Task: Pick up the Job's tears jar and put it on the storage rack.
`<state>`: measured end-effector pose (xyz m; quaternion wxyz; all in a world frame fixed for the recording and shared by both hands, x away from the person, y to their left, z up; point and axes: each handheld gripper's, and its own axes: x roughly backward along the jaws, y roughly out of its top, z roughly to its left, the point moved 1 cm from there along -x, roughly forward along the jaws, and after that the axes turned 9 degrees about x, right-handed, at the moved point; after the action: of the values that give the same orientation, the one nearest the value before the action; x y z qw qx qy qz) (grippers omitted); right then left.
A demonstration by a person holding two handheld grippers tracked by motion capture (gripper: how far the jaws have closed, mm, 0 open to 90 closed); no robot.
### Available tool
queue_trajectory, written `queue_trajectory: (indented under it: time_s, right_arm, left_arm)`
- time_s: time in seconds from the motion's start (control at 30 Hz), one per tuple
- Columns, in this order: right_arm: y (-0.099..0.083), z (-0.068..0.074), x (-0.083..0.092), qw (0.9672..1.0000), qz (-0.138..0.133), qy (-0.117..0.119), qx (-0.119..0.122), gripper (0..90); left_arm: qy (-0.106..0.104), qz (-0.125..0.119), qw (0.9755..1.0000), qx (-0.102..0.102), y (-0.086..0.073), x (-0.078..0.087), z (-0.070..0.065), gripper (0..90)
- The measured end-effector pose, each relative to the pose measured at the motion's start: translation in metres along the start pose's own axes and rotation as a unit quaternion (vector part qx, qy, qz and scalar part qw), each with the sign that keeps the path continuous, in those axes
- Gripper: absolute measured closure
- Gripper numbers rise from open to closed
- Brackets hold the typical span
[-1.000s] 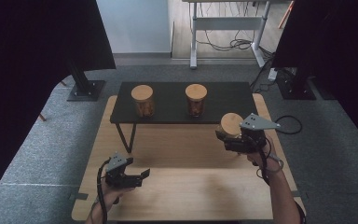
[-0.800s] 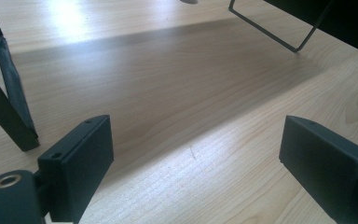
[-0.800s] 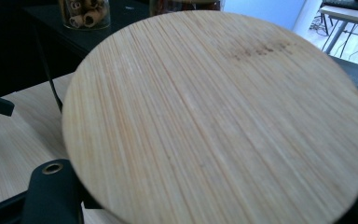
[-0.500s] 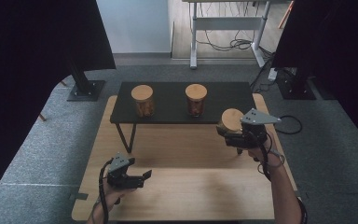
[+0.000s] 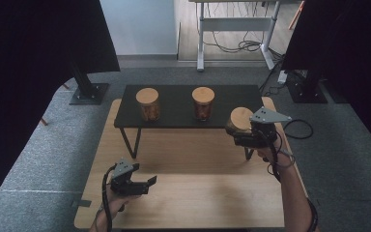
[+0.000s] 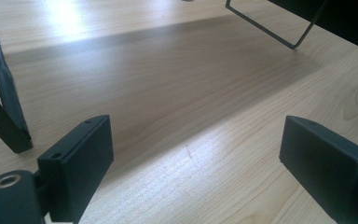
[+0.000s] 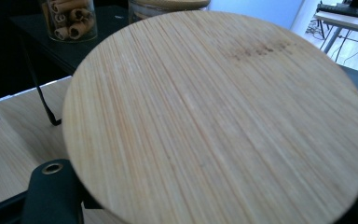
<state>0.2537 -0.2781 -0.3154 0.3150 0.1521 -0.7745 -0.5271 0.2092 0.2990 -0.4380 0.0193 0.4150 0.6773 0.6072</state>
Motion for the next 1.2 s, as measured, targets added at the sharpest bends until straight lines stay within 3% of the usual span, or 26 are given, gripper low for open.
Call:
queue_trajectory:
  time_s: [1.2]
  right_arm:
    - [0.023,-0.018,-0.028,0.9991,0.024,-0.031,-0.014,24.4]
  left_arm:
    - [0.004,0.002,1.0000,0.000,0.000,0.001,0.004,9.2]
